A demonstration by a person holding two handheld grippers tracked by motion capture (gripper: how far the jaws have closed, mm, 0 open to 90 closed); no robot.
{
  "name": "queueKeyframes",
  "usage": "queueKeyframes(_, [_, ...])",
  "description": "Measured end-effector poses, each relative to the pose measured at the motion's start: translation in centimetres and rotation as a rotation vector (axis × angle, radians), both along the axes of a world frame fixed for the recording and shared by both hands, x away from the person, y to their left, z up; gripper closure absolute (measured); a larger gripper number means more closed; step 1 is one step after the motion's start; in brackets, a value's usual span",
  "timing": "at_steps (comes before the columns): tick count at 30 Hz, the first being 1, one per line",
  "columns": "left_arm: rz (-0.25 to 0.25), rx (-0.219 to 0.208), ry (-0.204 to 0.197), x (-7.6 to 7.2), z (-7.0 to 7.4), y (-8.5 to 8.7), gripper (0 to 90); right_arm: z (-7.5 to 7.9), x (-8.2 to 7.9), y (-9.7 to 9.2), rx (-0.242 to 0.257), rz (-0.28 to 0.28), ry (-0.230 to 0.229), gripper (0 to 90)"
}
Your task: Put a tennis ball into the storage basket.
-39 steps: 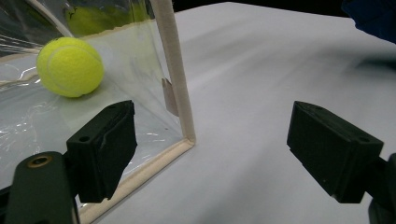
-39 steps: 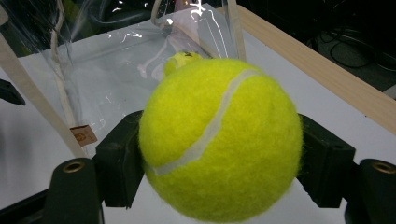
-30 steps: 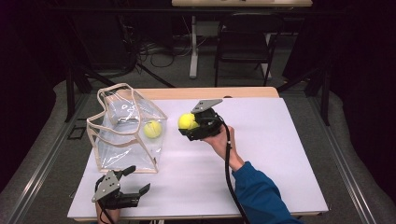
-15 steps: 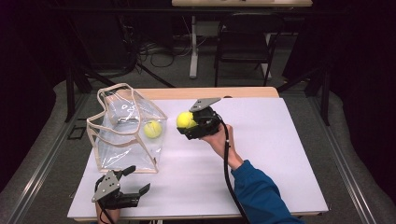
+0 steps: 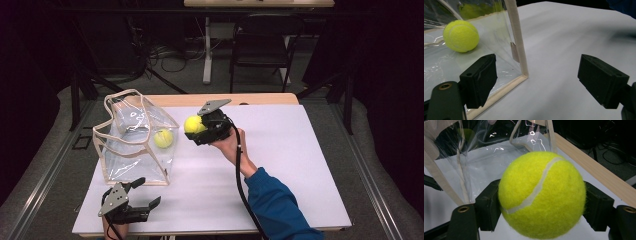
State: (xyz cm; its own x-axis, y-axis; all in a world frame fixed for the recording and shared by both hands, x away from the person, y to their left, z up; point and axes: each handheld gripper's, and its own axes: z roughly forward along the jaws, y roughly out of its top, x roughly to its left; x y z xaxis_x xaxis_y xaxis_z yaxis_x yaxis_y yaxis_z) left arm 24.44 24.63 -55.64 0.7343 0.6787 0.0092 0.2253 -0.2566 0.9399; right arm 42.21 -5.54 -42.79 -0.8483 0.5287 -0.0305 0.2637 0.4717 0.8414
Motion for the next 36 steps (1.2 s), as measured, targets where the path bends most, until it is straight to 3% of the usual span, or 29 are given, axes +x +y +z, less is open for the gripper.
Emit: queueKeyframes(36, [0.0, -0.007, 0.005, 0.0, 0.0, 0.0, 16.2, 2.2, 0.8, 2.8, -0.026, 0.036, -0.027, 26.3])
